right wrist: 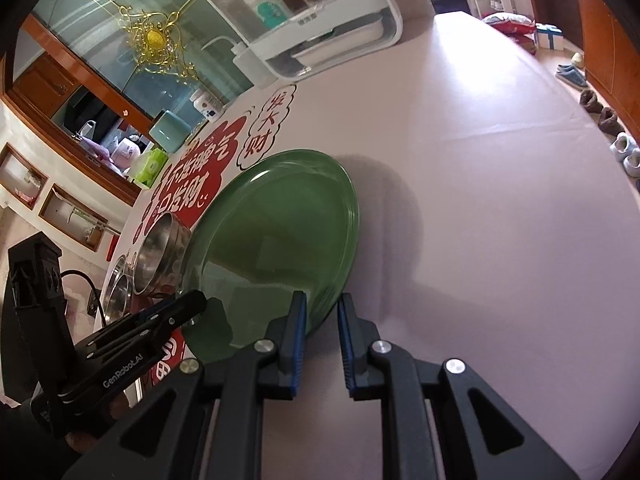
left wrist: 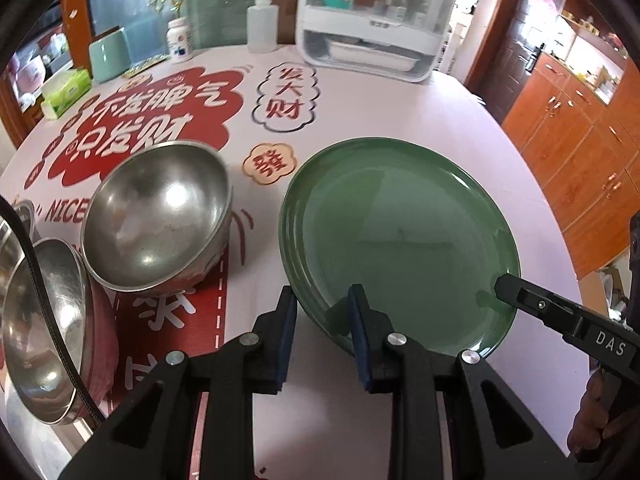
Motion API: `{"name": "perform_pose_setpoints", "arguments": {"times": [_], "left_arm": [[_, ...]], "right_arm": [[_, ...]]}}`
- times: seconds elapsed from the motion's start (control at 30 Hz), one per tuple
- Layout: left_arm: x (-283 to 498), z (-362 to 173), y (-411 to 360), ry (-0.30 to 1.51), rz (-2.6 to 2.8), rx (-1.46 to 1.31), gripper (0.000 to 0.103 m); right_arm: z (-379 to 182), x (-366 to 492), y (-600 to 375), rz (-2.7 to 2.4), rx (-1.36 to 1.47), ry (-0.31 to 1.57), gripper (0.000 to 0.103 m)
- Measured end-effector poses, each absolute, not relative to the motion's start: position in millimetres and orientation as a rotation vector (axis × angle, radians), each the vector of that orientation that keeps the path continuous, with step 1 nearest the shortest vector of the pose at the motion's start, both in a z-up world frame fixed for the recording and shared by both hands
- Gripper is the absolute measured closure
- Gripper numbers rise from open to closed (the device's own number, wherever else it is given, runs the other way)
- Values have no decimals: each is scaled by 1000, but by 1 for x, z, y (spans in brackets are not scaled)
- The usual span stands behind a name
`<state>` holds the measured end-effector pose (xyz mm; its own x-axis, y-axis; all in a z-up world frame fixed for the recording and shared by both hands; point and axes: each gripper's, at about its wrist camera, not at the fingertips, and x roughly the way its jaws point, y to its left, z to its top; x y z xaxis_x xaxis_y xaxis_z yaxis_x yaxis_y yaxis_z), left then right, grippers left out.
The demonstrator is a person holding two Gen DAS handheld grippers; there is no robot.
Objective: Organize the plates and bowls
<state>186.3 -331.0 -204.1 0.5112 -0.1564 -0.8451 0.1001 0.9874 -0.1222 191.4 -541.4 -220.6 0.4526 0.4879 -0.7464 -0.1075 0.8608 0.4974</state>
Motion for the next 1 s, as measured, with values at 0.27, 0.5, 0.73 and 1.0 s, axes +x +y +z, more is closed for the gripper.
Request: {"name": "perform_pose_setpoints", "arguments": {"times": [0.27, 0.5, 0.73, 1.0], "left_arm": [[166, -176, -335, 955, -191, -15, 79], [144, -155, -322, 904, -193, -22, 79], [117, -143, -302, 883, -160, -33, 79], [85, -137, -270, 883, -124, -65, 79]], "right_arm": [[-197, 169, -545, 361, 408, 998, 88], [-180, 151, -539, 377, 394, 966, 88], [-164, 133, -522, 416, 359, 938, 88], [-153, 109, -491, 460, 320, 942, 88]]}}
